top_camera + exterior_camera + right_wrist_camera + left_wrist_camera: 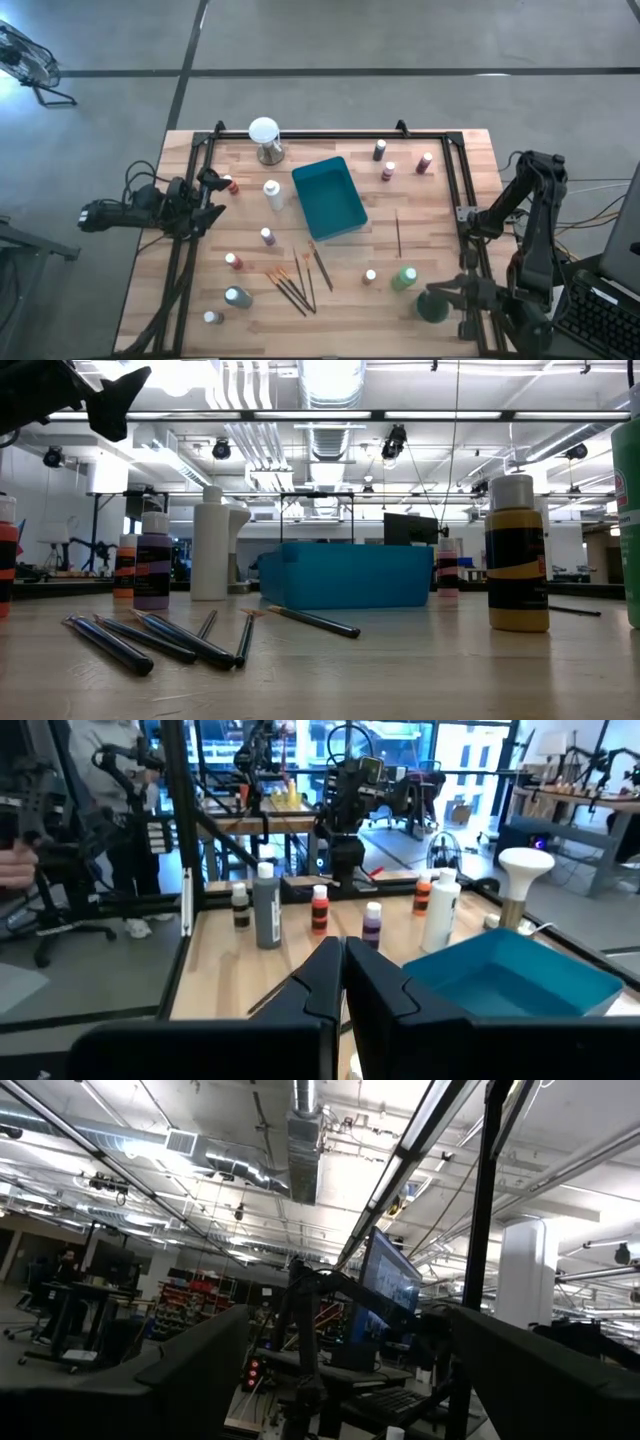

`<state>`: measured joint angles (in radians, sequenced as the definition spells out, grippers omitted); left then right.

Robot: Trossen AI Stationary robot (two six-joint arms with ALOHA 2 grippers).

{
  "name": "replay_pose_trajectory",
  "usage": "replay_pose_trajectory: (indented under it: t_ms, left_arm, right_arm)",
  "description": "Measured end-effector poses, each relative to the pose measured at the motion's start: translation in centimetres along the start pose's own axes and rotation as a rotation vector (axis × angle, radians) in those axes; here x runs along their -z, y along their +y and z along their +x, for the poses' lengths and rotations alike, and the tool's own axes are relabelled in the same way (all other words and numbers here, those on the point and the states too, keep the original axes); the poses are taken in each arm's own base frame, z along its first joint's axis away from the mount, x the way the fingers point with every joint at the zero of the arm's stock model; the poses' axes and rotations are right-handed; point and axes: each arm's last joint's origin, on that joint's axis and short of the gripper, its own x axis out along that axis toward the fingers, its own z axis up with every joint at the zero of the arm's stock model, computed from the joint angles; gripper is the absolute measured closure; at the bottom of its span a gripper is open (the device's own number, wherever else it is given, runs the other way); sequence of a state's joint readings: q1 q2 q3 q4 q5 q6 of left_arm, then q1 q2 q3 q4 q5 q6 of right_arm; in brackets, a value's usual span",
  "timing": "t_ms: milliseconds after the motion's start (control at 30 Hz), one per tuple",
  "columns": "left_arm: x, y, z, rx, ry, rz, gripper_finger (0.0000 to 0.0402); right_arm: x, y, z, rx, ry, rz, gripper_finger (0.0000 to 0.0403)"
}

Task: Pick & Place Paint Supplies
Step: Put the silver paintbrush into the green cup

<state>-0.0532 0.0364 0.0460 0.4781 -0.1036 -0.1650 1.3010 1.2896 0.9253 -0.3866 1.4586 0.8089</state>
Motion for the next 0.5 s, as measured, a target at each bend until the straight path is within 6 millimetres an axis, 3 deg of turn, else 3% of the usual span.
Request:
replay_pose_trajectory:
  t_ms: [233,500]
  left_arm:
    - [0.0,0.0,0.0,-0.002,0.0,0.0,0.0046]
    - [0.0,0.1,0.0,-0.019,-0.003,-0.025,0.0046]
  right_arm:
    - [1.4,-0.8,-0.2,-0.031,0.032,-0.009,0.0394]
    - [3.6,-3.8,-1.9,-0.113,0.054,0.056,0.0394]
